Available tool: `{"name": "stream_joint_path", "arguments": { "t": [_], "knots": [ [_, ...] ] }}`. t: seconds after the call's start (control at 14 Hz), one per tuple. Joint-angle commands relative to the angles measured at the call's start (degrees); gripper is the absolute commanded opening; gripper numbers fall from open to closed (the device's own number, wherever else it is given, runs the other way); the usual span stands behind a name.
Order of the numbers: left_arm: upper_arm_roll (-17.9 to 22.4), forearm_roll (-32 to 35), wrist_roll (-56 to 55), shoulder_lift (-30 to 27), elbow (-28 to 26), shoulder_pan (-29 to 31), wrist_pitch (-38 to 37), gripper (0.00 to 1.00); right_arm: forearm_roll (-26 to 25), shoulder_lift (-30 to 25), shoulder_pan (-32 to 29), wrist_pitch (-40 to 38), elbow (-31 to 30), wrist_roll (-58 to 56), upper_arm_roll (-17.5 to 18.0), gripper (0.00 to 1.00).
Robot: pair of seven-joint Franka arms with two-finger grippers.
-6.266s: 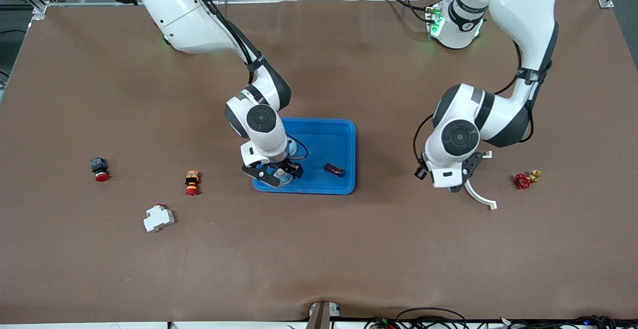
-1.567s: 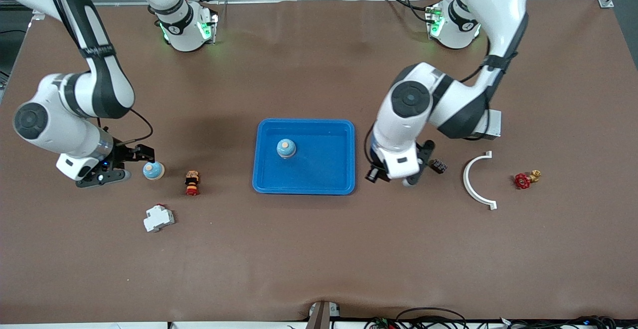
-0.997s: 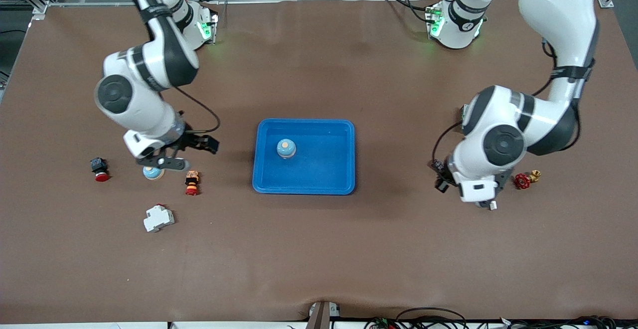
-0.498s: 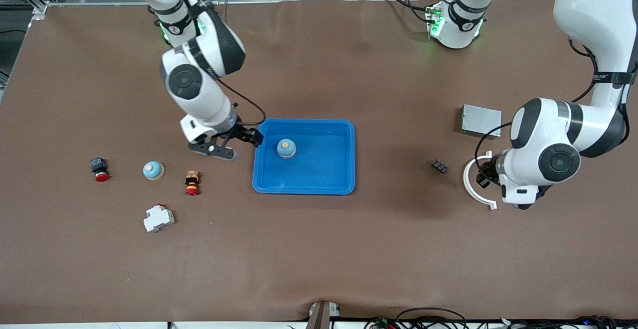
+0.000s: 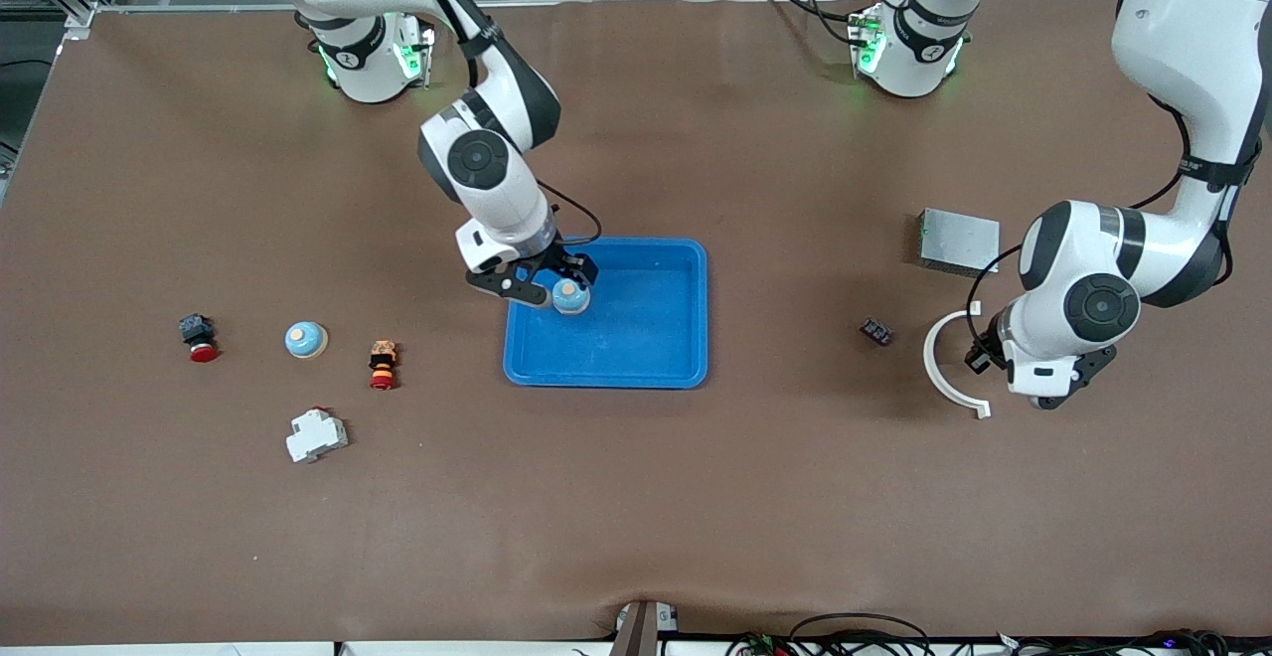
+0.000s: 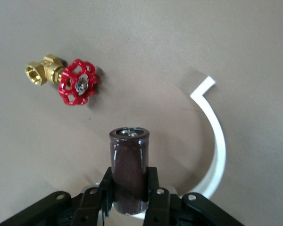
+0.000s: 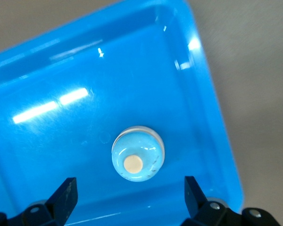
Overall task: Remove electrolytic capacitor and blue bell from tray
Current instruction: 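Carry the capacitor toward the valve while the right gripper grasps the bell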
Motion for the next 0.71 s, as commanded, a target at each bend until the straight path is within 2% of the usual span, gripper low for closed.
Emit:
{"name": "stream_joint_path", "arguments": {
  "t": [0.0, 0.43, 0.5, 0.57, 0.64],
  "knots": [
    [-0.6, 1.8, 1.0, 0.7, -0.7, 2.1, 3.0, 0.0, -2.0, 2.1, 1.6, 1.0, 0.6, 1.7, -1.0, 1.0],
    [-0.6, 1.8, 1.0, 3.4, -0.9, 3.1, 5.4, 0.0, -8.3, 4.7, 2.2, 1.6, 1.3, 6.9, -1.1, 1.0],
    [-0.5, 1.8, 1.0, 3.8, -0.9, 3.1, 5.5, 0.06, -8.7, 5.3, 2.1, 2.3, 1.3, 7.2, -1.2, 1.0],
    [-0.6, 1.8, 1.0, 3.8, -1.0, 3.2, 5.5, 0.2, -8.7, 5.7, 2.3, 2.7, 1.6, 7.2, -1.7, 1.0],
    [-0.5, 1.8, 1.0, 3.5, -1.7, 3.2, 5.4, 0.28, -8.7, 5.9, 2.3, 2.7, 1.9, 7.2, -1.8, 1.0]
  ]
}}
